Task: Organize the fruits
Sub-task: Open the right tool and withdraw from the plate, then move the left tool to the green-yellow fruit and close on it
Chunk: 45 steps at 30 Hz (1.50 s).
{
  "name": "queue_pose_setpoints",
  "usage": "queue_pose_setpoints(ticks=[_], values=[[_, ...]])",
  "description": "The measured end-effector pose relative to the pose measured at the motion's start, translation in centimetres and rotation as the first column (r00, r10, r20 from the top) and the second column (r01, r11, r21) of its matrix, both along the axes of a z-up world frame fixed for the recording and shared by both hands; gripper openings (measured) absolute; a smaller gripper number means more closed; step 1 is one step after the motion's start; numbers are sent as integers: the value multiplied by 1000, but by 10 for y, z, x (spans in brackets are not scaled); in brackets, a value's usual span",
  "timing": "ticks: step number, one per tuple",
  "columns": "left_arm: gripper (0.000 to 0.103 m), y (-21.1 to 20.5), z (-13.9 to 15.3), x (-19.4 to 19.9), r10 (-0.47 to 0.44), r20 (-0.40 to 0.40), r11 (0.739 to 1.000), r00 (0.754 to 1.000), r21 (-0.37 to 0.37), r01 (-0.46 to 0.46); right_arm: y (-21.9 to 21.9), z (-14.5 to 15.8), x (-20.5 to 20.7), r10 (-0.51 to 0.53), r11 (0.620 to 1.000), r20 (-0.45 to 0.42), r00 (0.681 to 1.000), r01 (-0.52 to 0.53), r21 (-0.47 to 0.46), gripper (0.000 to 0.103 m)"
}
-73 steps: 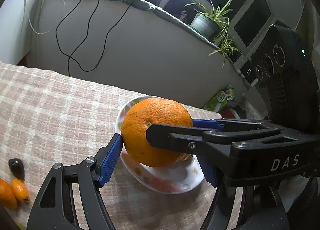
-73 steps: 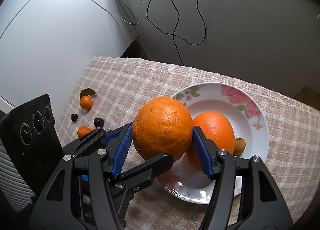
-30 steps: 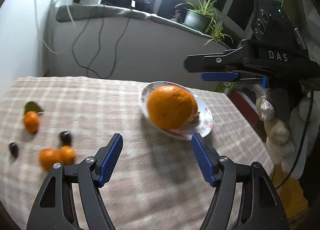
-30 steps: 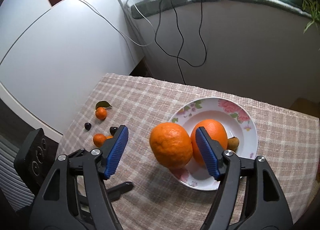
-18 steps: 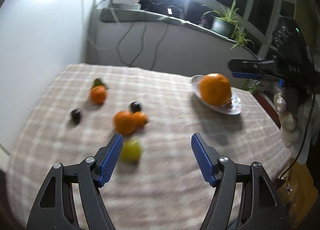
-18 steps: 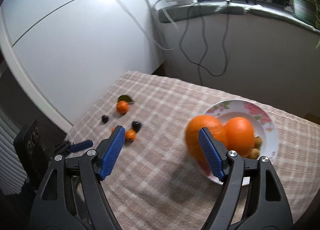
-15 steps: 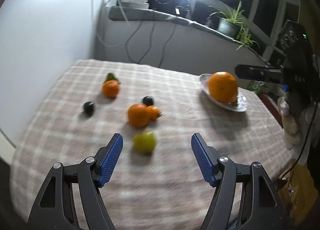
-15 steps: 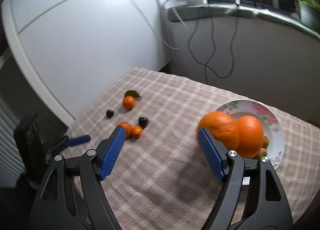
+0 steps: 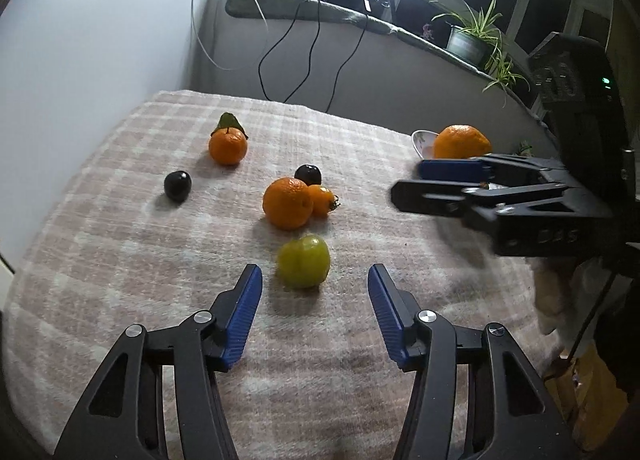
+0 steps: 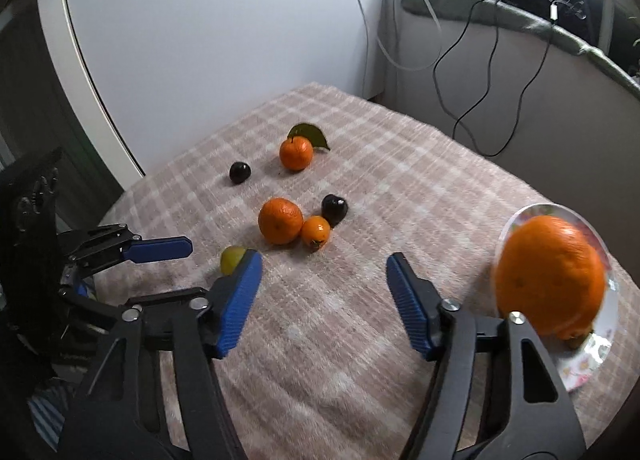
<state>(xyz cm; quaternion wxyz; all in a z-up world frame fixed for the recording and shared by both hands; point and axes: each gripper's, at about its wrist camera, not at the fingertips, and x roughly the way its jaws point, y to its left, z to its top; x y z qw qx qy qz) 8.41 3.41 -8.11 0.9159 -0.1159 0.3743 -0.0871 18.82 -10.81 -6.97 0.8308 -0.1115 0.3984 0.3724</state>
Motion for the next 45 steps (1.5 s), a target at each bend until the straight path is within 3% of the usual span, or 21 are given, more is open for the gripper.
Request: queue_pose_setpoints(ticks=[5,18,35,39,45], values=[[54,1,-4,6,3,-12,1000,1000,-6,-3,17,-16,13,11,1000,-38,999,-12,-17,50],[48,6,-10,18,3,-50,1000,999,-20,-4,43,-41,33,39,996,-75,996,-45,-81,39],[33,6,-19,30,2,-86,999,996,-41,-6,44,-41,43,62,995,-94,994,-69,-69,36],[31,8,-20,31,4,-87,998,996,-56,-9,42,-41,48,73,996,-140,987,-78,-37,36],[30,8,-20,31,5,-85,998,996,-58,-10,38,-46,45,79,993,-128,989,-90,-76,36]])
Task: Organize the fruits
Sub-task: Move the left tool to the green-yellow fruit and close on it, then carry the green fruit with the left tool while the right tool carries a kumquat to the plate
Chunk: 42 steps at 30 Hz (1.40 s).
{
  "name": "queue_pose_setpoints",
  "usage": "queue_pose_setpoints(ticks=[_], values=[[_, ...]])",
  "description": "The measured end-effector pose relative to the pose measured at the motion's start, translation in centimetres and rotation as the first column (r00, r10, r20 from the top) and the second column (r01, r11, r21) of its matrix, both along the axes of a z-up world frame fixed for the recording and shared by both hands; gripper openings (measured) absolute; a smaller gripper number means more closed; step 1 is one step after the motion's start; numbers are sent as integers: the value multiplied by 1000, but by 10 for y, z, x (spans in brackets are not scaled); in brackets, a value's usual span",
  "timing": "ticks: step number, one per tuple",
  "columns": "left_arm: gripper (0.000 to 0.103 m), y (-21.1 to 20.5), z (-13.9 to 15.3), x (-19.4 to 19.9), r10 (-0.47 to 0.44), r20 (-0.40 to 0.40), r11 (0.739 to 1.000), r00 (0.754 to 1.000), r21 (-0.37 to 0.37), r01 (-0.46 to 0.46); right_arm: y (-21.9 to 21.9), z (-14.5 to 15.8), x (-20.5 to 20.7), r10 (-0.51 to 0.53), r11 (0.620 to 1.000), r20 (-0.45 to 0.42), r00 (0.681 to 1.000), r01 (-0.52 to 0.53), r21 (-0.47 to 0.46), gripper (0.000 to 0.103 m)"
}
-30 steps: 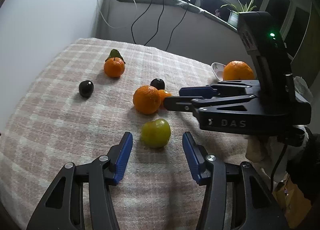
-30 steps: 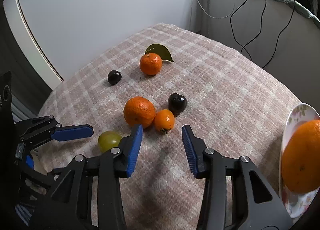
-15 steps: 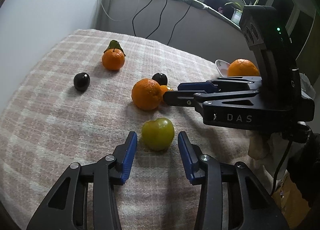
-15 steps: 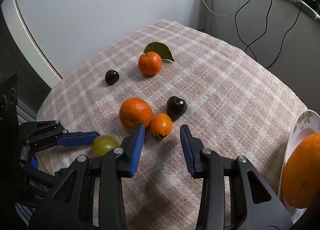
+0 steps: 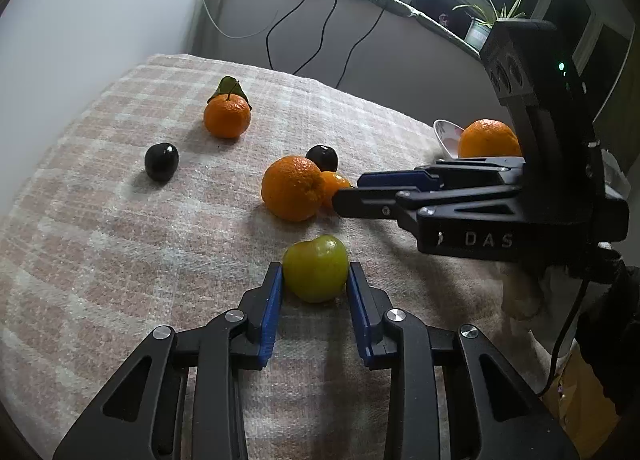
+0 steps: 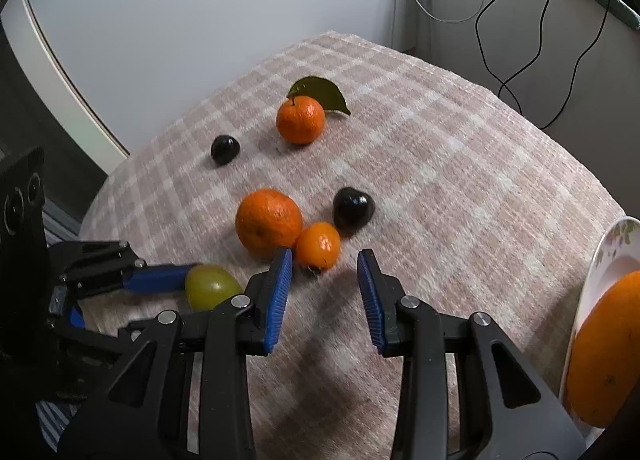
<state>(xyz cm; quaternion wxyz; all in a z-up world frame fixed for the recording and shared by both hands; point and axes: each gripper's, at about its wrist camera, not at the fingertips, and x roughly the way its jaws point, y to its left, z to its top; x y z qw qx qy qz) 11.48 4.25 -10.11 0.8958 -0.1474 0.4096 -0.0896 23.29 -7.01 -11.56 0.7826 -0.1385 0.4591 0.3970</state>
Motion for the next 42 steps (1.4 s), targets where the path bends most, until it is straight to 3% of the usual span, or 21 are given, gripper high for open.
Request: queue_pose_setpoints(ticks=[13,15,25,35,42], values=[[29,1,0,1,3,1,1000,1000,-13,-3,16,-3,-3,46,997,48,998,-43,-62,34],[29,1,1,2,4,2,1000,1000,-13,-4,18,-2,-2,43,998,43,998,-40,-56,27],[29,4,5,-2,11,10,1000,1000,-9,-11,12,9,-12,47,998,82,996,-44,-39,27],[29,-11,24,-5,-14,52,1000,999,3,13,-49,47,-30,-40,997,122,992,32,71,27],[29,-53,38,9,-88,81,996,993,0,88,-120,64,-30,-158,983,145,977,142,117,27]])
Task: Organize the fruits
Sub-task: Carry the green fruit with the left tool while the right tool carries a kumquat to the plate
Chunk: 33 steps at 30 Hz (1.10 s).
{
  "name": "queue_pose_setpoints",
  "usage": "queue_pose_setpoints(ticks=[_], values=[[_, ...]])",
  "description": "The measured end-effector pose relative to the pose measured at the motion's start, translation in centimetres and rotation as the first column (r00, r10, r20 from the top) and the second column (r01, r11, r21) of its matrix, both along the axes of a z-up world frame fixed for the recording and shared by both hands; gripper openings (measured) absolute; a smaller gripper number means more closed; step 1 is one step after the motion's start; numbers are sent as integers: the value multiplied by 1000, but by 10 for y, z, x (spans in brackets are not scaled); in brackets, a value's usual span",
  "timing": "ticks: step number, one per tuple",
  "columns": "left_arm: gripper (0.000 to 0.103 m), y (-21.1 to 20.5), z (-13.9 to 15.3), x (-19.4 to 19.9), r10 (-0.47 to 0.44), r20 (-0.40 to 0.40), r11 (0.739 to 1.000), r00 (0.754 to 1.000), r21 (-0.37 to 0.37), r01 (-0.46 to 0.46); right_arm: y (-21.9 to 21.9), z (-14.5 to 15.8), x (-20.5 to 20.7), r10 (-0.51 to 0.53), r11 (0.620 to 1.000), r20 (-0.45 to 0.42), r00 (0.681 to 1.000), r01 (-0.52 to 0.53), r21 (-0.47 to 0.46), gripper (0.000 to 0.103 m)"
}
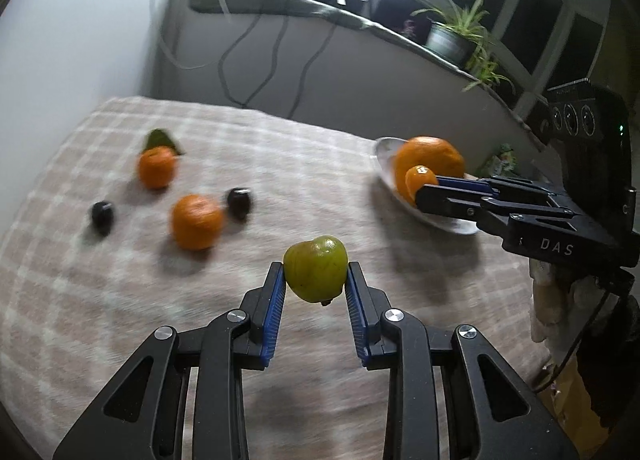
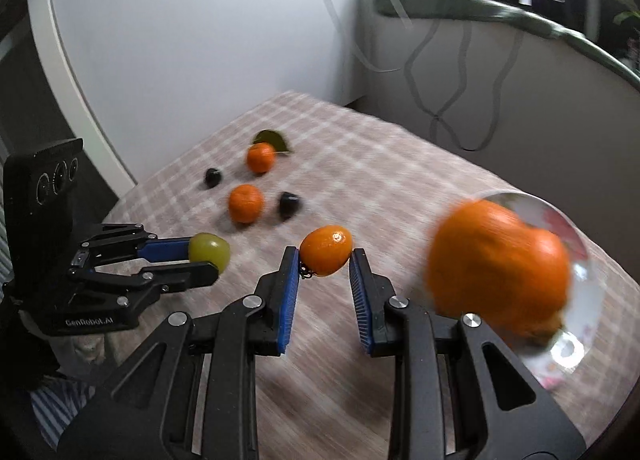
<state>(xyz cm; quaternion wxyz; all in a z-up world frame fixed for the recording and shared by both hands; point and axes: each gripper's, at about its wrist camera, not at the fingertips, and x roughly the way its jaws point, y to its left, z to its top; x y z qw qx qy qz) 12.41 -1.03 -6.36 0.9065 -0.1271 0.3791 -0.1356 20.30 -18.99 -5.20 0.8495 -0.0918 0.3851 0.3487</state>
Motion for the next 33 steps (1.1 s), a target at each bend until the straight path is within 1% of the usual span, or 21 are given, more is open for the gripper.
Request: queue_pose_setpoints(ticks=[3,6,8,11,13,16,21,26,30,33], values=[[29,-21,4,8,-38,11,999,999,-8,38,-33,2,2,-54,999,11,998,54,-3,27],[29,-47,10,14,-74,25,997,997,-9,74,-60,1,5,-75,997,-13,997,75,28,27],[29,-66,13,18,-104,35,995,994,1,104,-71,2,4,-98,995,-1,995,98,18,27],[29,-86,15,24,-138,40,990,990,3,138,-87,0,6,-110,992,-28,994,111,52,27],[29,-99,14,29,-159,38,987,987,4,159,-97,-1,5,-123,991,-24,992,124,57,27],[29,-119,16,37,-187,43,982,981,36,186,-109,-3,8,-151,987,-24,988,152,53,27],[29,-150,19,48,-223,70,970,972,117,215,-133,-6,19,-212,976,-23,977,212,45,27],[29,-171,16,53,-239,75,960,968,166,225,-155,-11,35,-256,965,-39,966,258,39,27],[29,-186,12,57,-248,77,951,966,208,227,-165,-17,48,-265,962,-62,962,268,48,27],[29,-196,10,59,-249,83,945,965,239,223,-166,-21,53,-261,964,-62,963,263,41,27]])
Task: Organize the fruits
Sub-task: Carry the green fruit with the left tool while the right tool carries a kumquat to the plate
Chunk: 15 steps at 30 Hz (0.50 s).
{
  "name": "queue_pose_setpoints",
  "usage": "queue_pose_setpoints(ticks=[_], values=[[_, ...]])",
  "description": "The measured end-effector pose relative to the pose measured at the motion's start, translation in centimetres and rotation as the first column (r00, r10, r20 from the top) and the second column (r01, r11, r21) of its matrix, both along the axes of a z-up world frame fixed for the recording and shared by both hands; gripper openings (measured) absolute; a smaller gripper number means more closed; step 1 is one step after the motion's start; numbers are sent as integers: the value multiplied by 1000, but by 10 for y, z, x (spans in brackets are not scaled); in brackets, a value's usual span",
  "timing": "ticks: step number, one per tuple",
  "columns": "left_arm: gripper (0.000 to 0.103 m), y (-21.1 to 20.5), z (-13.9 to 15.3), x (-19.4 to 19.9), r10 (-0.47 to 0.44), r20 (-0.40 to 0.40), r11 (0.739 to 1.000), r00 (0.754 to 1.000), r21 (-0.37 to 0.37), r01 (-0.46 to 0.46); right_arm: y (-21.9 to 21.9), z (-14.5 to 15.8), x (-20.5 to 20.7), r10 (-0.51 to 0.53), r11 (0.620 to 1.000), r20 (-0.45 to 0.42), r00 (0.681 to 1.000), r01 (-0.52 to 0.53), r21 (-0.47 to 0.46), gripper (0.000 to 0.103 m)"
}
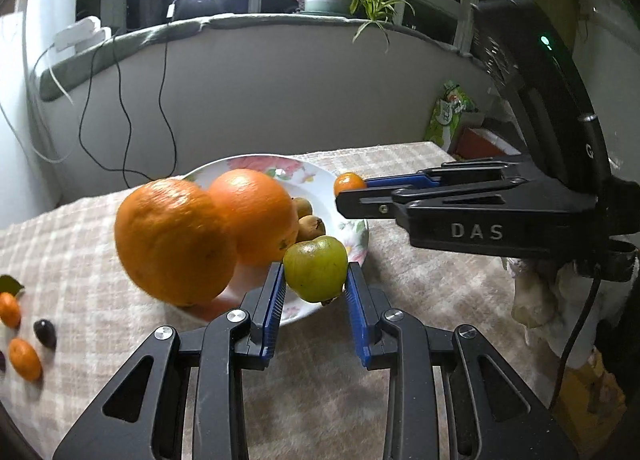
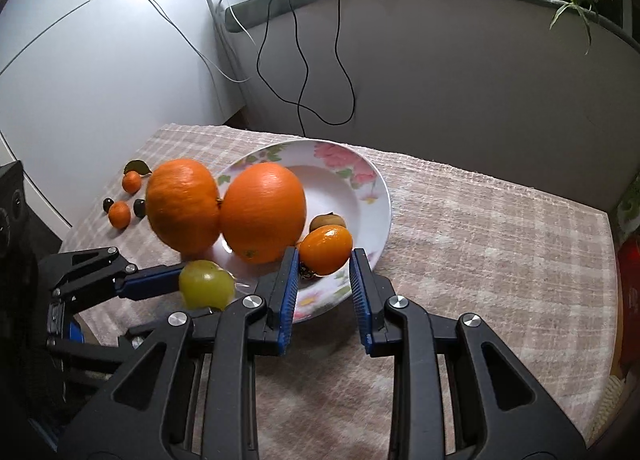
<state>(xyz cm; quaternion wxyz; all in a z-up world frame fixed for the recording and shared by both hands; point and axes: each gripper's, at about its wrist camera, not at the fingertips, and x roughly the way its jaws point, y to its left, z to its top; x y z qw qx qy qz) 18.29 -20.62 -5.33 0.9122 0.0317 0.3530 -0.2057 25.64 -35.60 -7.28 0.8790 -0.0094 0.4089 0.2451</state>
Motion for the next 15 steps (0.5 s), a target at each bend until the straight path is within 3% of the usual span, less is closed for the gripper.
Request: queue_pose_setpoints(ticks=[10,13,15], values=[[32,-16,-3,3,20,43,997,999,74,-24,1,-8,11,6,1000,-13,1000,-6,1,27],[42,-16,-3,3,28,53,996,998,78,-32,-1,-6,11,-4,1000,-5,1000,4,9,42],[42,-15,-1,3,33,61,996,998,75,-37,-3,-4,10,-7,1000,4,1000,7,15,53]])
